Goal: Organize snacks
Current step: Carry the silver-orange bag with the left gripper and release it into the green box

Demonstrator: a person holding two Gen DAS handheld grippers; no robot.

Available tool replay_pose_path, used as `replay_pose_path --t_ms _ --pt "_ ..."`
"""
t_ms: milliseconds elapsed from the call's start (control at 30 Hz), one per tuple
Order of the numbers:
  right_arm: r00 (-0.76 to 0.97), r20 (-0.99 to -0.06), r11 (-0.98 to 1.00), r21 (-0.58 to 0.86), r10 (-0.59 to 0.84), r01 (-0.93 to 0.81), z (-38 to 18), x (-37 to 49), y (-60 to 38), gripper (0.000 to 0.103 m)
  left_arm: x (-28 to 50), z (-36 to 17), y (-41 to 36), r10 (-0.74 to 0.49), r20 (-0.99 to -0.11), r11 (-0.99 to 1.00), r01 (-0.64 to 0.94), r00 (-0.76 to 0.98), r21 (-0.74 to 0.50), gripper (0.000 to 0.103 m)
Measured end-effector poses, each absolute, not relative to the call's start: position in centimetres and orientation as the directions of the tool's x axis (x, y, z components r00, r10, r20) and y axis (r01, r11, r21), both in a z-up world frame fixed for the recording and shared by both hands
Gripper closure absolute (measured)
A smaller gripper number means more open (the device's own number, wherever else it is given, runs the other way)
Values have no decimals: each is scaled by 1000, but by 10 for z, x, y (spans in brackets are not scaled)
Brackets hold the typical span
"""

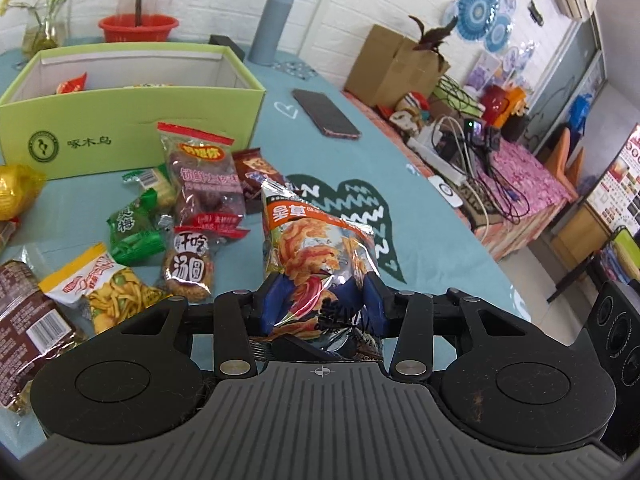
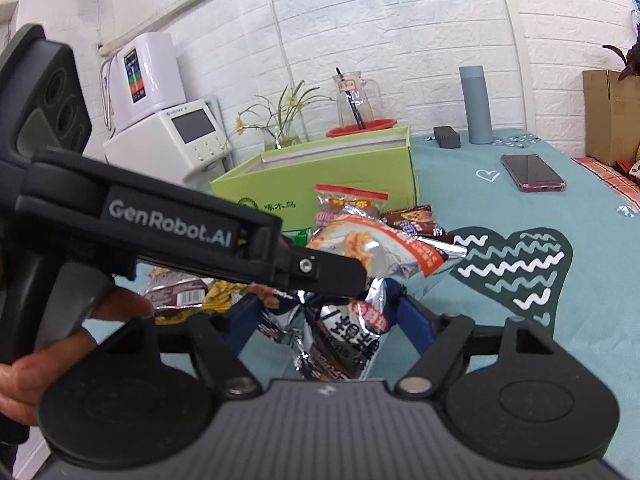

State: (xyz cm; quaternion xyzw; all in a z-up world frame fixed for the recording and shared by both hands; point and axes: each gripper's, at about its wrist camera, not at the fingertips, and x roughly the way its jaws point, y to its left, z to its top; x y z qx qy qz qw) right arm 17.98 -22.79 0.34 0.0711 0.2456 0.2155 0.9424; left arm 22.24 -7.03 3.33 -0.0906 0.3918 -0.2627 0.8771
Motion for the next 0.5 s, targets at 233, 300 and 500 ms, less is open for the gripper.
replay_pose_path --t_ms 233,300,500 --pt "794 -416 896 212 443 -389 17 189 -220 24 229 44 -59 -537 -612 843 381 581 -378 79" --pt "794 -413 895 201 446 -398 21 195 -216 24 233 48 -54 -536 -603 844 378 591 -381 79" --pt "807 -372 888 158 459 -433 41 228 -197 24 258 68 -35 -526 -554 849 360 645 -388 80"
